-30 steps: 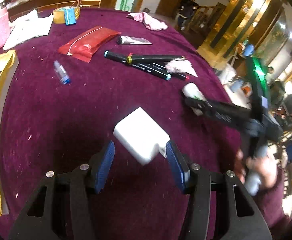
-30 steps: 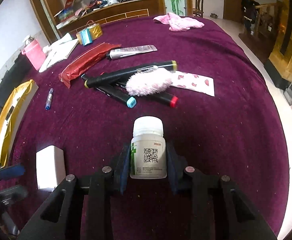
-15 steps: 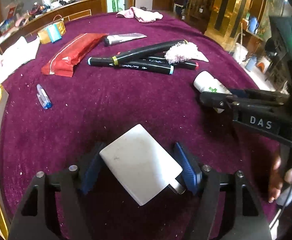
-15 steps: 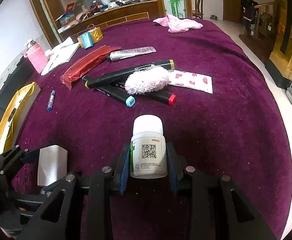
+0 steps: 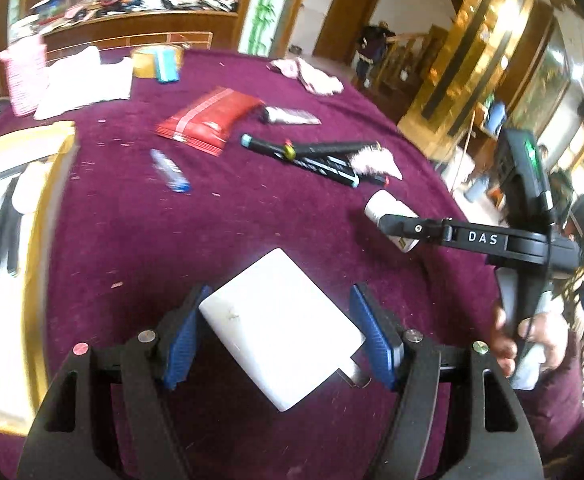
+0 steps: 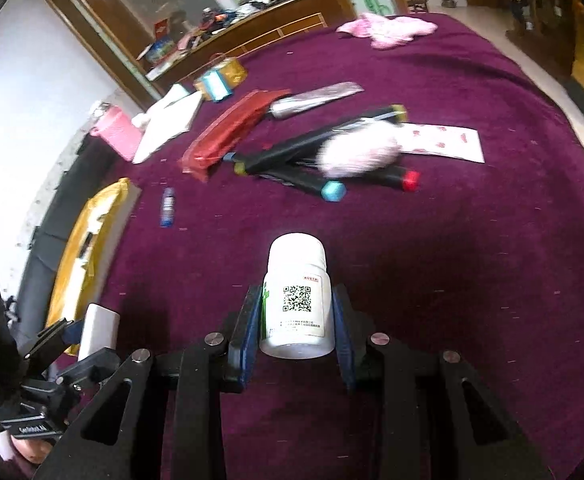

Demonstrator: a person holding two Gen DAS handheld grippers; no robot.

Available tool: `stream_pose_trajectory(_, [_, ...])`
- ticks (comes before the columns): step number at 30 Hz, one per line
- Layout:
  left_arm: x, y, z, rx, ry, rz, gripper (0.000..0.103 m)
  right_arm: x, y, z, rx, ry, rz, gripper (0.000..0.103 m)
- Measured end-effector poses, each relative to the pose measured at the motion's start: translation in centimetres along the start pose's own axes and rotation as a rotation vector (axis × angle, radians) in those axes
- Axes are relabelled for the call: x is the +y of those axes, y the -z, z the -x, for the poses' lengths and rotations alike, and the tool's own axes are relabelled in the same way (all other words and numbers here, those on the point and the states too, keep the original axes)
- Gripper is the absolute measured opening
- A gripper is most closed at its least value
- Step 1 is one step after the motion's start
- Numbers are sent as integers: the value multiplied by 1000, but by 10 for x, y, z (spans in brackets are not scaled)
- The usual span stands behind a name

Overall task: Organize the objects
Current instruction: 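Carry the charger and pill bottle into the white tray with both tools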

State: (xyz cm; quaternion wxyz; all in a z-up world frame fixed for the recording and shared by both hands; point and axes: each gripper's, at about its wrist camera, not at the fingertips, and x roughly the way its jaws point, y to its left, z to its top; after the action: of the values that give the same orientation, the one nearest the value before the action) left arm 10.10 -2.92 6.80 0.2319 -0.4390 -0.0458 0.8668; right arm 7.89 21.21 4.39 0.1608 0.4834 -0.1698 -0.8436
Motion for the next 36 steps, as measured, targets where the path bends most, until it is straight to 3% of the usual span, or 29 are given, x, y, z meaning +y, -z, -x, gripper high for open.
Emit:
stream_pose_trajectory(6, [49, 2, 50, -72, -45, 81, 70, 63, -9, -5, 16, -86, 78, 30])
stream_pose_trajectory(10, [92, 1, 74, -108, -158, 112, 70, 116, -14, -21, 51, -136, 147, 30])
stream_pose_trajectory(17, [160, 1, 84, -96, -344, 117, 70, 203, -23, -66, 121, -188, 250, 30])
stream_pose_trajectory(26, [226, 1, 59, 6, -398, 164, 70, 272, -26, -130, 218, -171, 308, 30])
stream_pose_trajectory(31, [245, -2, 41, 58, -405, 189, 70, 290, -24, -157, 252, -132, 332, 30])
stream_pose_trajectory(36, [245, -4, 38, 59, -418, 172, 71, 298, -24, -175, 273, -93, 349, 30])
